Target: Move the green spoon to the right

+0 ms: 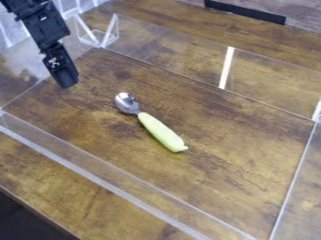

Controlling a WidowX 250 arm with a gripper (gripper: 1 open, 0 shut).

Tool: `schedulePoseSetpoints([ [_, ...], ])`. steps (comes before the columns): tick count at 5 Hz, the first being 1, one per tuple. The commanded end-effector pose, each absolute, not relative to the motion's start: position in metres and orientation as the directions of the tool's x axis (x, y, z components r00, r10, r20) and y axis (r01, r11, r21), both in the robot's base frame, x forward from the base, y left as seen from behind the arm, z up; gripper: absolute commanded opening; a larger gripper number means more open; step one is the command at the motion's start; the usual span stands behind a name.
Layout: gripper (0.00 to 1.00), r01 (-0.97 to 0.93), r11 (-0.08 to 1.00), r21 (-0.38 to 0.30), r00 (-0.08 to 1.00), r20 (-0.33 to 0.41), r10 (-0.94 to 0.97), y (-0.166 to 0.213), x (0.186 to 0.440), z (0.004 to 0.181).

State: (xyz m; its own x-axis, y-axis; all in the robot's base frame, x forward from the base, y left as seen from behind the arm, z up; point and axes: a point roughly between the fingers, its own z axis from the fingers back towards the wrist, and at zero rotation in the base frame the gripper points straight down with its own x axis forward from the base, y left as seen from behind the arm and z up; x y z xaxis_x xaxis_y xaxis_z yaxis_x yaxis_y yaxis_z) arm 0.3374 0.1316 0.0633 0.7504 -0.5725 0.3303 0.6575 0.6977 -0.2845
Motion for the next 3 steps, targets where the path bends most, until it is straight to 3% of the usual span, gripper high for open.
schedulePoseSetpoints([
  [1,1.0,0.657,0.724,-0.21,0.739,0.367,-0.565,0.15,0.341,0.091],
  [3,1.0,0.656,0.72,-0.227,0.741,0.378,-0.555,0.14,0.343,0.105],
])
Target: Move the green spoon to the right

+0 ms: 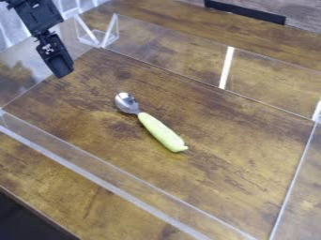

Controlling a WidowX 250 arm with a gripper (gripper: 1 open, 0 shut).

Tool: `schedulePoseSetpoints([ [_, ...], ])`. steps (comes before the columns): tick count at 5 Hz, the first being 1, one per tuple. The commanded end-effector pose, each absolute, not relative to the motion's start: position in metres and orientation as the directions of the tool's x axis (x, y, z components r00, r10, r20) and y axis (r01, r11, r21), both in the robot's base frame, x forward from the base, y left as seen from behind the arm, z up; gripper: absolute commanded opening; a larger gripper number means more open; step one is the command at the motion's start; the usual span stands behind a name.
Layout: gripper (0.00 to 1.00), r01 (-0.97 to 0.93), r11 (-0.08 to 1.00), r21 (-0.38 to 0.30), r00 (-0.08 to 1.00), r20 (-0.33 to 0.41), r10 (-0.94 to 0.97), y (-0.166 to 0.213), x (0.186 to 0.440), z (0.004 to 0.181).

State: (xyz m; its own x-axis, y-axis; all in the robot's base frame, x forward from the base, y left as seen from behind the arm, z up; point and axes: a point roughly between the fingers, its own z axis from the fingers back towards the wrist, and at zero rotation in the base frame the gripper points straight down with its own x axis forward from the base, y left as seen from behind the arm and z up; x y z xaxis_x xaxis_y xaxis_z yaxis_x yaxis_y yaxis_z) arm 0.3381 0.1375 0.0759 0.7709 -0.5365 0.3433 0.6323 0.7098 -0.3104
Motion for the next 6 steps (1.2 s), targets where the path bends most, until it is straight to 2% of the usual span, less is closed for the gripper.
schedulePoseSetpoints([
  [1,1.0,0.66,0.714,-0.232,0.737,0.381,-0.558,0.153,0.35,0.102],
  [3,1.0,0.669,0.701,-0.245,0.73,0.388,-0.562,0.183,0.361,0.091],
  [5,1.0,0.769,0.587,-0.255,0.636,0.402,-0.659,0.17,0.365,0.079],
  [6,1.0,0.818,0.518,-0.251,0.575,0.413,-0.707,0.157,0.368,0.089],
])
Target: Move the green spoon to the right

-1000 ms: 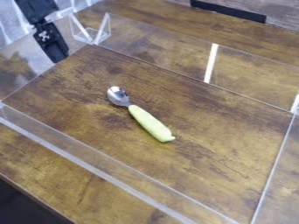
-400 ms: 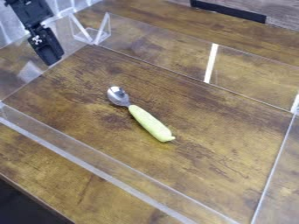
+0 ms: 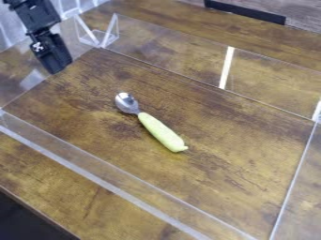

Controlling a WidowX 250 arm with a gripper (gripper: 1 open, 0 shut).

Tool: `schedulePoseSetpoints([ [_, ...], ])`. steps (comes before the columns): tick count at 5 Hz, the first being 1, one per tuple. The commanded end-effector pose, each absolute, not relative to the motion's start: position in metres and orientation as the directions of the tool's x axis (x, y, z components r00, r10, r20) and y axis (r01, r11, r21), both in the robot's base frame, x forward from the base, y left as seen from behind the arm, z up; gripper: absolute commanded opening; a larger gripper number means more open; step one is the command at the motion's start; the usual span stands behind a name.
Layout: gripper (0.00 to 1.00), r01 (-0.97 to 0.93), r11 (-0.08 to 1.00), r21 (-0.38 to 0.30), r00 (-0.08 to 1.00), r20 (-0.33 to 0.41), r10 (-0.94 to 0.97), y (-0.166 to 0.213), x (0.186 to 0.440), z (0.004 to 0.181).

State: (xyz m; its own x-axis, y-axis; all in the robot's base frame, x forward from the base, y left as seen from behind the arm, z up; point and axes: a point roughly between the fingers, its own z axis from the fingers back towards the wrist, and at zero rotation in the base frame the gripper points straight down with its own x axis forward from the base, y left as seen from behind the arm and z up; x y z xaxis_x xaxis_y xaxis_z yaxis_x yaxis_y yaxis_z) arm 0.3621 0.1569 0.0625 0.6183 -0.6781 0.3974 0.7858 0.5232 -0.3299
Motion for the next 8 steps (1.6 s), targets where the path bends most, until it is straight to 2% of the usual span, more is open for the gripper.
schedulePoseSetpoints([
  [1,1.0,0.859,0.448,-0.246,0.511,0.429,-0.745,0.144,0.37,0.099],
  [2,0.0,0.881,0.405,-0.245,0.473,0.441,-0.763,0.146,0.379,0.101],
  [3,1.0,0.896,0.366,-0.252,0.443,0.451,-0.775,0.153,0.388,0.097],
  [4,1.0,0.909,0.328,-0.258,0.414,0.458,-0.787,0.153,0.381,0.091],
  [5,0.0,0.919,0.292,-0.264,0.387,0.467,-0.795,0.151,0.372,0.088],
  [8,0.0,0.855,0.436,-0.281,0.519,0.494,-0.698,0.169,0.371,0.099],
])
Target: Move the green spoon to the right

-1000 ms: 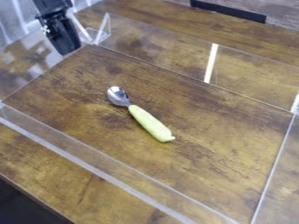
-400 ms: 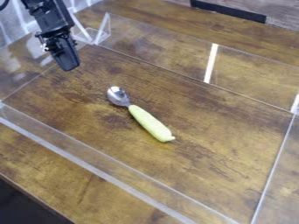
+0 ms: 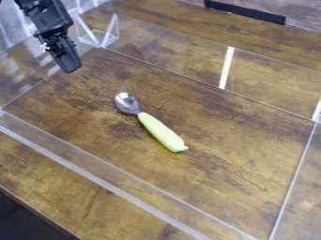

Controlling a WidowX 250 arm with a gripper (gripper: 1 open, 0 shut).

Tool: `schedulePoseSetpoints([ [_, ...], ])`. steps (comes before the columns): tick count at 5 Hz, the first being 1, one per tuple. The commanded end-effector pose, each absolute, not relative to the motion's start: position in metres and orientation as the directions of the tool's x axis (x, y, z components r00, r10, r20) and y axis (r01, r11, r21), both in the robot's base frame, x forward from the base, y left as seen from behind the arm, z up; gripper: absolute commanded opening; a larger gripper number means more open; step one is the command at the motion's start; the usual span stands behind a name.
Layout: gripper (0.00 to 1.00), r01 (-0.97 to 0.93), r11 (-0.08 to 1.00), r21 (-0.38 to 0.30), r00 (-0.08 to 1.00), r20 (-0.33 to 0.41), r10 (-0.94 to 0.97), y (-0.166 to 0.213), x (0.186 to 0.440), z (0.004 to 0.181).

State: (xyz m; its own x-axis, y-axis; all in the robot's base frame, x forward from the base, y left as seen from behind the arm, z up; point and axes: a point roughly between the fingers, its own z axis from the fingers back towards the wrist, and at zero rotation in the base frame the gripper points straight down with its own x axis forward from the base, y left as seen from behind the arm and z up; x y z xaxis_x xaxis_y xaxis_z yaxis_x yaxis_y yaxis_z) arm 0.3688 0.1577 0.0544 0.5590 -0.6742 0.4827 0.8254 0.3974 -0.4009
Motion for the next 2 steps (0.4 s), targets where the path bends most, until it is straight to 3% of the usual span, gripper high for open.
schedulePoseSetpoints([
  [1,0.0,0.832,0.473,-0.292,0.554,0.501,-0.665,0.1682,0.3684,0.0967],
  [2,1.0,0.806,0.508,-0.302,0.588,0.506,-0.632,0.166,0.3665,0.0952],
])
